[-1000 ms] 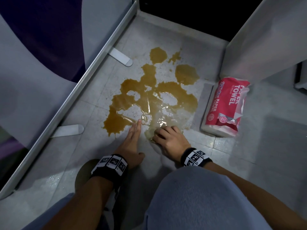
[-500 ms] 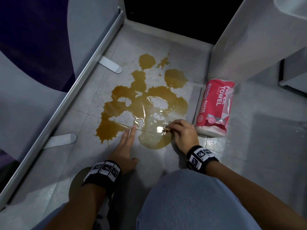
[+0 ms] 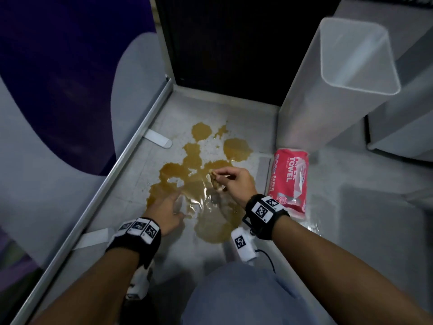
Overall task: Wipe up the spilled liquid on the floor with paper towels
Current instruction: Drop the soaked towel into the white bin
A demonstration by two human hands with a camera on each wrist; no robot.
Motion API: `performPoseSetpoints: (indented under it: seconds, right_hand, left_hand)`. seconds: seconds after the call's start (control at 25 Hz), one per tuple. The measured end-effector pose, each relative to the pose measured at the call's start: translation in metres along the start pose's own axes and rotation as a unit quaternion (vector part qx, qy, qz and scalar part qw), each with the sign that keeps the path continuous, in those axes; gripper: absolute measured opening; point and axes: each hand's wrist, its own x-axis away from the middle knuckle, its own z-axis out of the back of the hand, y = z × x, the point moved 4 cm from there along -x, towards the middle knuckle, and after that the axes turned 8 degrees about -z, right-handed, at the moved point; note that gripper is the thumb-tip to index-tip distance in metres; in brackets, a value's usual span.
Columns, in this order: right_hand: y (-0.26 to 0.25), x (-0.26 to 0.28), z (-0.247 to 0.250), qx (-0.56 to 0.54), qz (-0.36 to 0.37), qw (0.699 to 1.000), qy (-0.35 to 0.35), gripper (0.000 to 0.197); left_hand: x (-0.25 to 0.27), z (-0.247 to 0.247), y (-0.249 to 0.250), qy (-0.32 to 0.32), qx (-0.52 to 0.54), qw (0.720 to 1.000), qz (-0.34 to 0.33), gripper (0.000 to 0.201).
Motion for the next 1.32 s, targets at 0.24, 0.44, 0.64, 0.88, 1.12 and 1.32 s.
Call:
performPoseSetpoints:
  seconds: [0.24, 0.44, 0.64, 0.88, 1.12, 1.32]
  right_hand:
    - [-0.101, 0.001, 0.046, -0.073, 0.070, 0.995, 0.009, 0.018]
    - [-0.178, 0.008, 0.118, -0.154, 0.134, 0.976, 0.070, 0.021]
    - [-0.212, 0.014, 0.206, -0.180, 0.194, 0.935, 0.238, 0.022]
    - [-0.204, 0.012, 0.270, 0.130, 0.233, 0.875, 0.404, 0.026]
    - [-0.179, -0.008, 0.267, 0.347, 0.201, 0.861, 0.313, 0.033]
    - [-0.180, -0.004, 0.264, 0.368, 0.186, 0.861, 0.299, 0.031]
  left_hand:
    - [-0.029, 0.103, 0.085, 0.057, -0.062, 0.994, -0.067, 0.071]
    - [-0.042, 0.119, 0.180, 0.059, -0.079, 0.984, -0.149, 0.074]
    - [-0.048, 0.113, 0.280, 0.085, -0.097, 0.956, -0.262, 0.078]
    - [-0.067, 0.091, 0.363, 0.070, -0.149, 0.937, -0.307, 0.097]
    - [-0.087, 0.073, 0.377, 0.045, -0.256, 0.922, -0.288, 0.107]
    - [-0.093, 0.073, 0.376, 0.061, -0.301, 0.910, -0.280, 0.101]
